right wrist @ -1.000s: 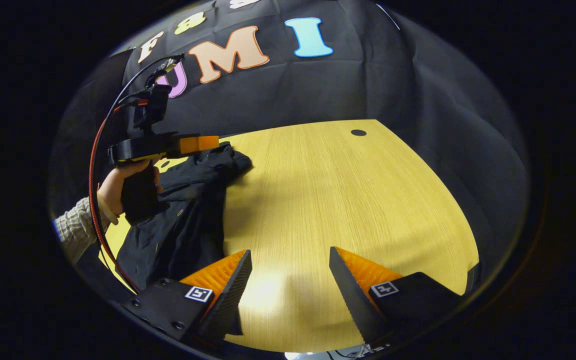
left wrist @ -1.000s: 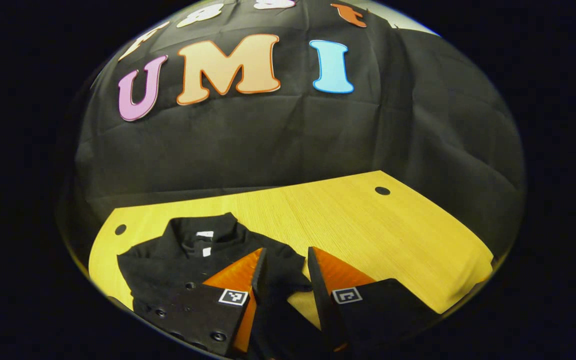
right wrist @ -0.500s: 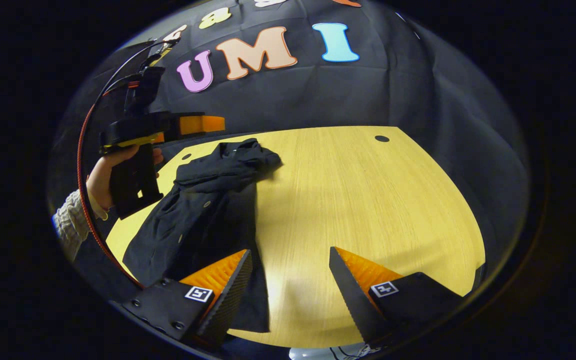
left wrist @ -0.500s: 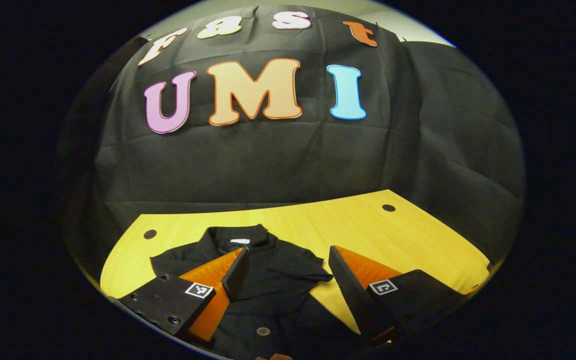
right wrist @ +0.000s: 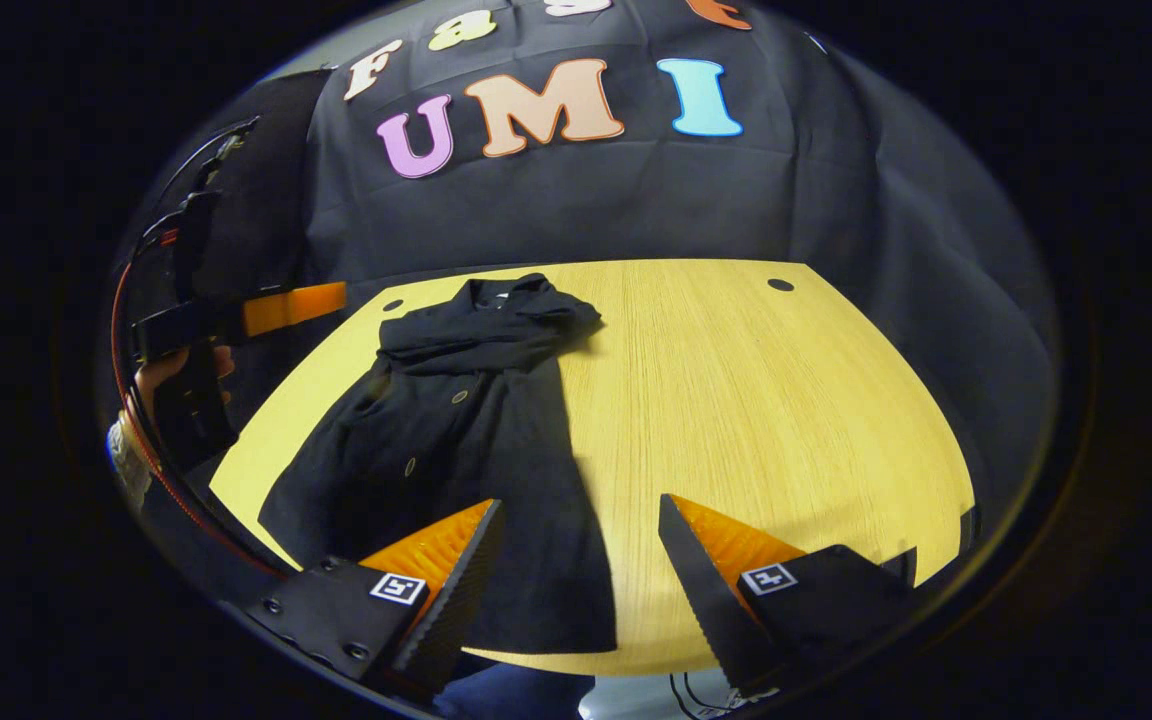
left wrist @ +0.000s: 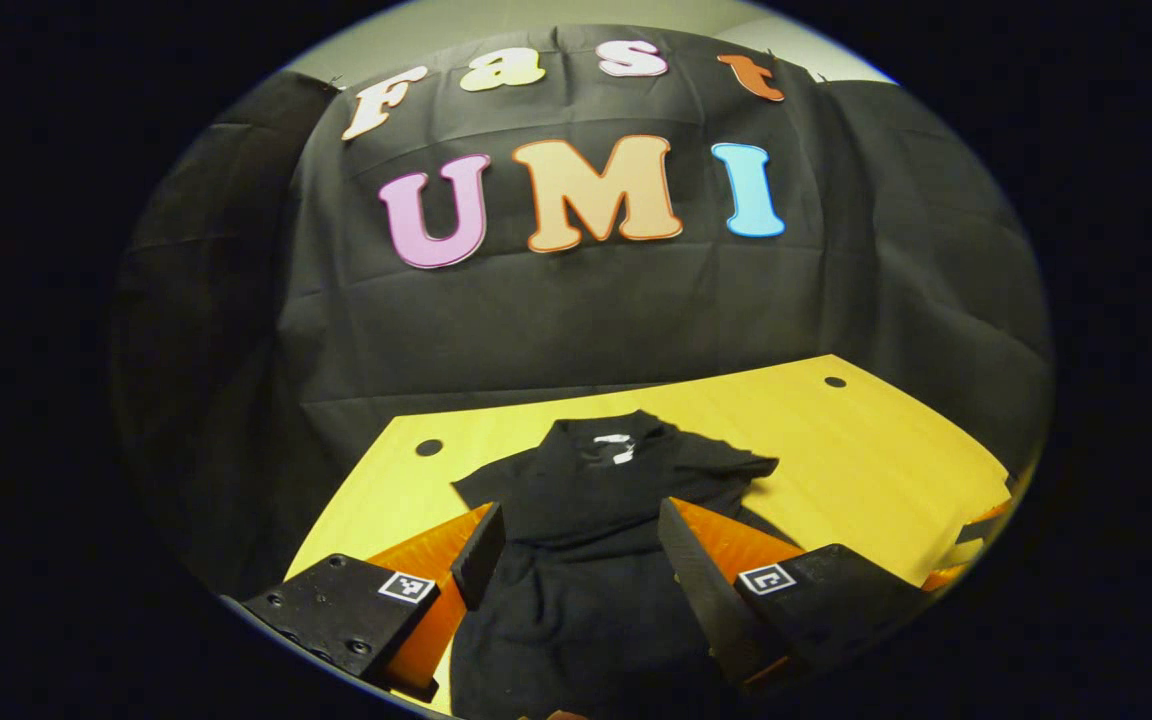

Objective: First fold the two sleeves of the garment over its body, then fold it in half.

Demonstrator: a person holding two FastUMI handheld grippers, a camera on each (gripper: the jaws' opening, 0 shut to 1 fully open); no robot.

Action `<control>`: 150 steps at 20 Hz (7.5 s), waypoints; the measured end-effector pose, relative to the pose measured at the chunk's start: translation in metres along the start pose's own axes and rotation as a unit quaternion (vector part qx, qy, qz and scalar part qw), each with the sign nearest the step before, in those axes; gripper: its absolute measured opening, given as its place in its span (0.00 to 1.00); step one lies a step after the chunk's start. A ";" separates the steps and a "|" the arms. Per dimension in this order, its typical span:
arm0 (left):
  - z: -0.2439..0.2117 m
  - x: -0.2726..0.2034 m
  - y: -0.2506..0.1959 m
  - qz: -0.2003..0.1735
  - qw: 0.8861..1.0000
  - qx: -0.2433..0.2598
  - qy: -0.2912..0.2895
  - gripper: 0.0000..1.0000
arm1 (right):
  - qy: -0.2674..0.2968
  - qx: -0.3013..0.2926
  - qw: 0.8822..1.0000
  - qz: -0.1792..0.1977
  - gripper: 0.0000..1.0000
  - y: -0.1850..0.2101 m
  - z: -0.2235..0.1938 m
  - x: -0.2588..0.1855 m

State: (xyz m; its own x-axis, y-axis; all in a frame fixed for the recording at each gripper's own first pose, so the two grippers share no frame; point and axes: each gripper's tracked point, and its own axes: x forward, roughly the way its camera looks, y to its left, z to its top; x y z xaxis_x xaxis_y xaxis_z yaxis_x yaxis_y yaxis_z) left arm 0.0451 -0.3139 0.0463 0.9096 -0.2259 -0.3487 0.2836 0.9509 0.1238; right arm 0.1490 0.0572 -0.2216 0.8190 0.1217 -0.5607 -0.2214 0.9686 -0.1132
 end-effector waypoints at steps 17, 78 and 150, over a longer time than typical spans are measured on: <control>-0.163 -0.106 0.052 0.009 0.993 -0.007 0.121 0.94 | 0.060 -0.045 0.997 -0.032 0.98 0.031 -0.088 0.016; -0.256 -0.137 0.012 -0.097 0.972 -0.064 0.206 0.00 | 0.078 -0.075 0.994 -0.029 0.08 0.074 -0.117 0.037; 0.033 0.160 0.085 0.075 0.985 -0.154 0.036 0.00 | -0.097 -0.112 0.988 0.046 0.02 0.028 0.299 0.213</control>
State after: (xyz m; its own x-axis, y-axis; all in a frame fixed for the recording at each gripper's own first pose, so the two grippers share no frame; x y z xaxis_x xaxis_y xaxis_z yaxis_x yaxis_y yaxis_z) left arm 0.2248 -0.2757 0.0314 0.9072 -0.0721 -0.4144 0.0314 0.9941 -0.1043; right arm 0.4751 0.1748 -0.0991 0.8713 0.2669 -0.4117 -0.3931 0.8819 -0.2603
